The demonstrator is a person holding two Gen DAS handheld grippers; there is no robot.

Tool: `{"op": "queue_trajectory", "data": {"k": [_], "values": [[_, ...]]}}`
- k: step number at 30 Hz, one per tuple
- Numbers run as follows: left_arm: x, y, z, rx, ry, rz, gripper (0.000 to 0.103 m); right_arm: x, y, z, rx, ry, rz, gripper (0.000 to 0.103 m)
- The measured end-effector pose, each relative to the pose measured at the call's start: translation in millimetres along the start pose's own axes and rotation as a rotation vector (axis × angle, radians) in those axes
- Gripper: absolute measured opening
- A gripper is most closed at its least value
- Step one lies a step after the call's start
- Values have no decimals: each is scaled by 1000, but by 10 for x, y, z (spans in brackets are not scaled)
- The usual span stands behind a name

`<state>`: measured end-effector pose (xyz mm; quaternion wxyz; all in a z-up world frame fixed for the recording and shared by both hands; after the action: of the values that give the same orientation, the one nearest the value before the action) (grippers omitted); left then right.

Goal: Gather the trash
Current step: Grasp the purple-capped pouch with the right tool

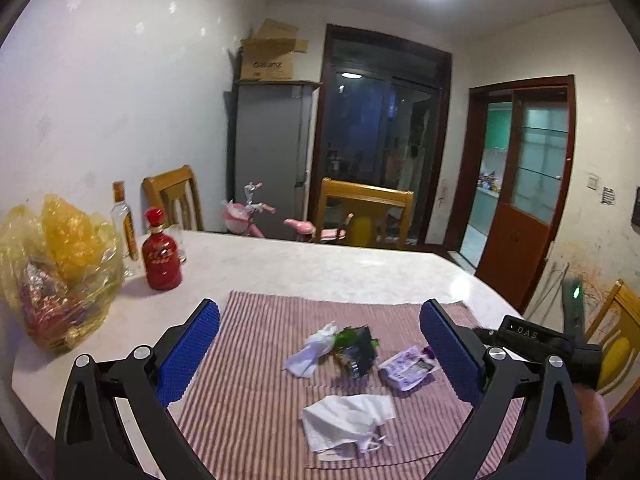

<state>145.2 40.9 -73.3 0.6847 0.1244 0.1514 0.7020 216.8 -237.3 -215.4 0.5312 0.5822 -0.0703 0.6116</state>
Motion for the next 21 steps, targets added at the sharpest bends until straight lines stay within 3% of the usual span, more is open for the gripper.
{"op": "queue_trajectory", "data": {"k": [3,9,12,17,21], "values": [[105,-75,-30,17,9,23,97,-299,-302,-43,65,-151,43,90],[273,-273,-127,58,19,60,97,-425,-791,-4,123,-251,90,89],[307,-330,-152,72,17,66,97,-457,-919,28,134,-256,84,74],[324,-443,-203,97,11,73,97,-497,-1020,100,138,-274,70,72],[312,-532,-245,118,6,70,97,-470,-1137,161,137,-262,72,53]]}}
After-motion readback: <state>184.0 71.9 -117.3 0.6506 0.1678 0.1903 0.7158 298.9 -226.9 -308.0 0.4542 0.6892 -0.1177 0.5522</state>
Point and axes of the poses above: each gripper's, at about its wrist camera, not at the fingertips, and y roughly against the way its jaws point, x to its left, z to its top, the point moved 6 cm from there along -y, roughly the way its jaws point, and after that the axes turned 10 degrees about z, right-handed, at the moved point
